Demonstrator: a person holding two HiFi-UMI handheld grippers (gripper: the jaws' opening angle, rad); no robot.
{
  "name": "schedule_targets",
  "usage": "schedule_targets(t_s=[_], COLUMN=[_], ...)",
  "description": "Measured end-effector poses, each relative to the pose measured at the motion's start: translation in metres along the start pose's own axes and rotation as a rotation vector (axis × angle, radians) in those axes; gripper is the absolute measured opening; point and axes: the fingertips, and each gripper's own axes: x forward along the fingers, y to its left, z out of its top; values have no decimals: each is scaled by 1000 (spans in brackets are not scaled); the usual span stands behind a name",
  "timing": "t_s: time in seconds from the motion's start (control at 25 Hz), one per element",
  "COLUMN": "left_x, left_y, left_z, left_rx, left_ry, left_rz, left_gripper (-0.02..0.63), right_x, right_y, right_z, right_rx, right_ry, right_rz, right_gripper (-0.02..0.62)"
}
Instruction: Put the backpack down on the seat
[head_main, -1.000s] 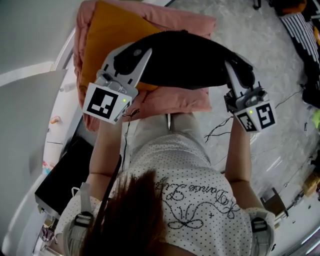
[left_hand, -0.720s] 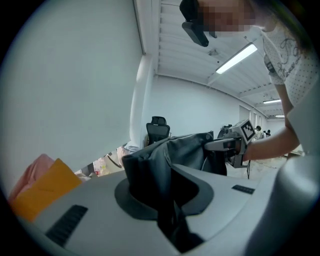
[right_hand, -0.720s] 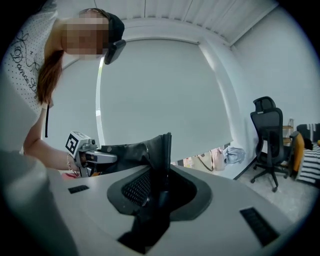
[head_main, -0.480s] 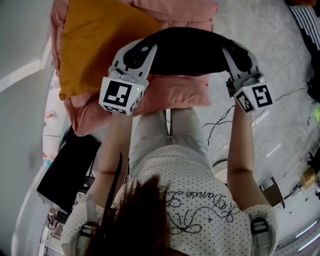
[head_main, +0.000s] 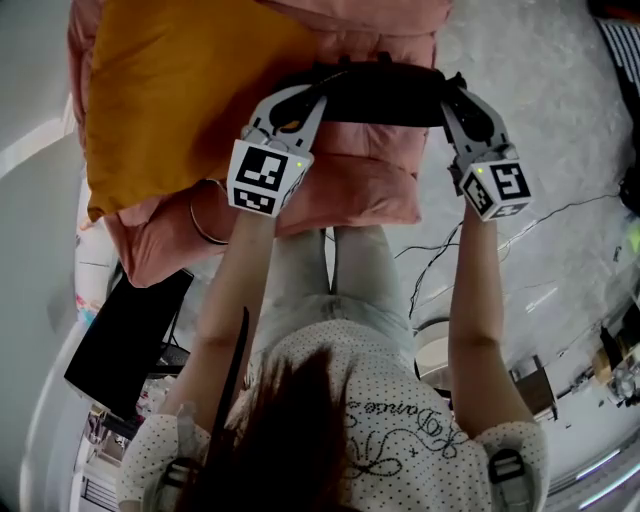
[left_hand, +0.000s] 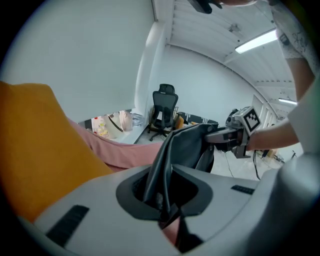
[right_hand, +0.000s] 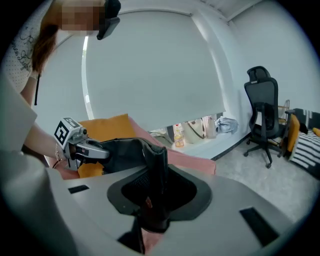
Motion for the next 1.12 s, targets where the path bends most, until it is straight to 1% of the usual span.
schedule_targets(t_s=[0.16,0.28,0.48,0.6,0.68,0.72,0.8,0.84,0.92,1.0,1.04,1.12], left_x=[29,49,73,89,97,99,98,97,95,94,92,90], left_y=[4,5,-6,-10,-13,-15,-15,-13,-8,-2,0,2], left_z=[-28,-45,-77,-110,-137,-148,-159,-160,-164,-169,-170,-170], left_rx=[-9,-17,-43,-56,-55,-52,-61,-80,-151,-243,-274,-287], left_ry=[82,119,138,187,237,258,265,259,259,273,277,283], left_rz=[28,22,-17,-60,-98,-112,-130,-135,-131,-108,-96,-75], left_gripper=[40,40,41,43,44,44,45,52,78,143,166,172], right_x=[19,29,30,39,42,41,38,37,36,35,35,34], right_y=[-19,-33,-48,-55,-56,-53,-47,-45,-43,-42,-42,-43], right_z=[-37,-62,-98,-139,-168,-178,-186,-186,-185,-184,-183,-183], right_rx=[61,106,145,195,229,238,248,252,261,270,274,282], right_ry=[55,92,120,194,254,269,262,254,255,271,280,297], right_rz=[-32,-73,-135,-145,-156,-156,-144,-138,-129,-120,-114,-109], right_gripper=[100,103,110,112,120,120,124,127,129,133,135,144])
